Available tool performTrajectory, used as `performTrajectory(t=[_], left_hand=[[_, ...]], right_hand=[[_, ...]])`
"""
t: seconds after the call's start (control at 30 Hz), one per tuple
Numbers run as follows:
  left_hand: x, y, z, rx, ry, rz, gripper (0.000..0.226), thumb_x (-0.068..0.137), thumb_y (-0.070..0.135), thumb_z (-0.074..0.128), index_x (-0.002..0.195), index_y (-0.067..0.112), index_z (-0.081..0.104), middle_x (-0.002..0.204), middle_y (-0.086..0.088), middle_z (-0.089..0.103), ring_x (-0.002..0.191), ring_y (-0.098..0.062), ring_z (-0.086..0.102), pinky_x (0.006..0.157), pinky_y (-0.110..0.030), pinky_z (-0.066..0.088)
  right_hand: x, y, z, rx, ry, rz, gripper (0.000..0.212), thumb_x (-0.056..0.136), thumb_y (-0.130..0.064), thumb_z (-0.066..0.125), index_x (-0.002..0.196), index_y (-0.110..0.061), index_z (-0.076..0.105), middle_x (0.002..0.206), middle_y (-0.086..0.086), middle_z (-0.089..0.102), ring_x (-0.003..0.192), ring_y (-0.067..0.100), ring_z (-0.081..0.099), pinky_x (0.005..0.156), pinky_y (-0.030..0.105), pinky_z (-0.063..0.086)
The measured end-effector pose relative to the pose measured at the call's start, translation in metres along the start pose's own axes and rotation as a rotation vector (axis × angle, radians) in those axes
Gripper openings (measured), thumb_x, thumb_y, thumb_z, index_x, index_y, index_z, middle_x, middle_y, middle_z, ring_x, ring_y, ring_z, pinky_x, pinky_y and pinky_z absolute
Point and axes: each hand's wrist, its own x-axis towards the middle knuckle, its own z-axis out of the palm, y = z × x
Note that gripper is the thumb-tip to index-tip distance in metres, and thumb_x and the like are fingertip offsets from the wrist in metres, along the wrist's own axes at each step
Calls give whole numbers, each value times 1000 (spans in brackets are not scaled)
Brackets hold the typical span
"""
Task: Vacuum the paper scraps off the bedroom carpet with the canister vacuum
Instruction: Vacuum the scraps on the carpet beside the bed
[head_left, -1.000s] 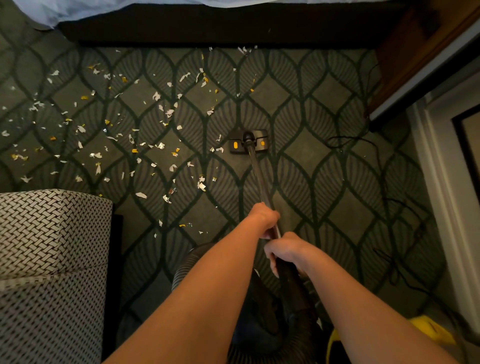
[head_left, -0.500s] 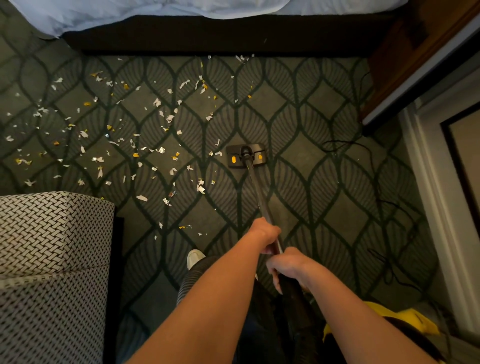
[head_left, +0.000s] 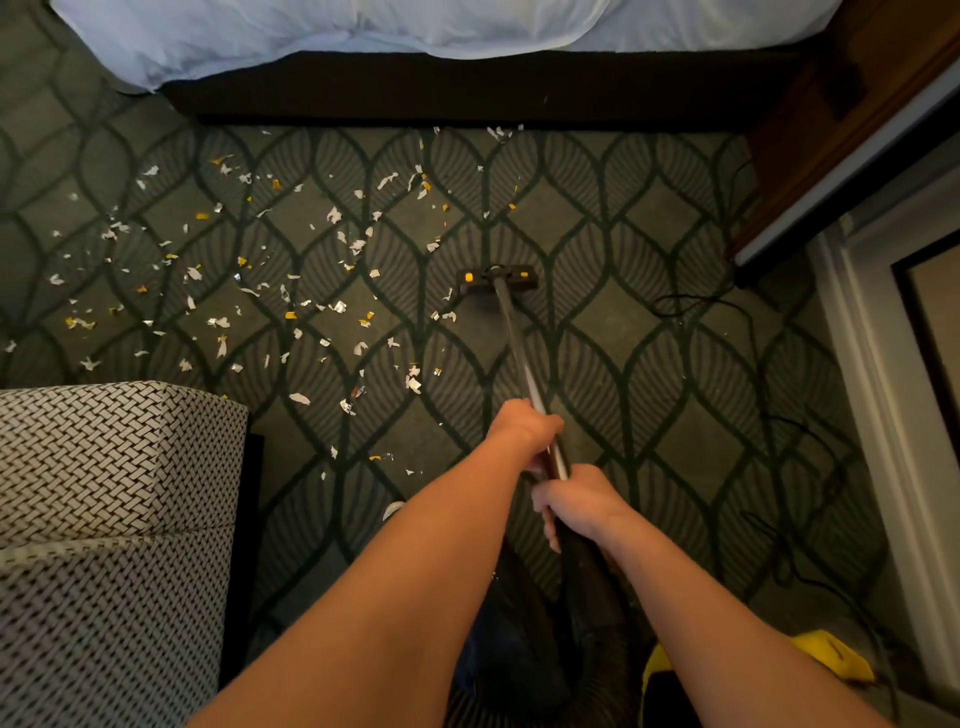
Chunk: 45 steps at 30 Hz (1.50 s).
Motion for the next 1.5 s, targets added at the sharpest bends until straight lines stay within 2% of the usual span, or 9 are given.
performTrajectory(t=[0.13,0.3,0.47,0.6,0.77,0.87,1.07,1.33,1.5], left_hand=[[14,17,-17,-20,55,27,31,83,15,66,112,6,57,106,-21,66,92,-37,68,73,-55,58],[40,9,-35,-62,75,-28,23,85,15,66,99,13,48,99,-18,63,91,-34,67,74,-48,58],[51,-18,-39,-129,25,-124,20,90,13,63,106,5,54,105,-21,63,95,-34,65,73,-42,56],[47,-28,-33,-134,2,-131,21,89,13,64,106,5,53,97,-18,61,85,-31,64,66,-45,58],[33,-26,-26,-101,38,-146,20,90,10,63,76,8,48,89,-18,58,70,-29,60,65,-45,55],[21,-28,-23,-40,31,-164,15,92,14,60,84,7,50,88,-16,59,82,-31,63,66,-40,58],[1,-40,-16,15,30,-191,13,91,15,61,87,6,53,91,-17,61,79,-31,63,61,-38,58],[-26,-64,-20,62,27,-204,13,91,15,61,97,5,55,97,-19,66,83,-33,68,69,-41,60],[-39,-82,-34,112,10,-192,15,92,19,61,84,8,53,90,-15,66,79,-29,69,75,-39,60]], right_hand=[[5,-29,2,-9,-23,-30,9,77,-2,55,70,2,59,46,11,55,37,22,52,44,25,47],[26,-43,15,-64,-69,-27,12,78,-3,56,67,1,60,46,9,56,37,20,53,44,23,47],[43,-38,27,-170,-162,46,8,81,-1,53,78,1,61,47,9,57,40,19,54,48,26,48],[49,-29,29,-216,-163,108,11,80,1,53,86,2,62,50,10,57,45,21,56,53,30,51],[47,-19,25,-240,-198,132,8,76,0,53,74,-1,61,49,10,58,47,23,56,67,37,51],[41,-11,22,-225,-202,156,7,76,1,53,77,0,60,51,12,57,44,22,55,59,34,51],[25,5,25,-254,-202,167,10,78,1,53,71,-1,60,49,11,57,45,22,55,61,33,52],[6,31,43,-235,-249,191,9,72,-7,54,72,-3,62,55,10,61,58,23,58,94,44,52],[-4,41,64,-152,-274,239,9,73,-6,57,81,-5,61,57,8,60,54,20,58,79,39,52]])
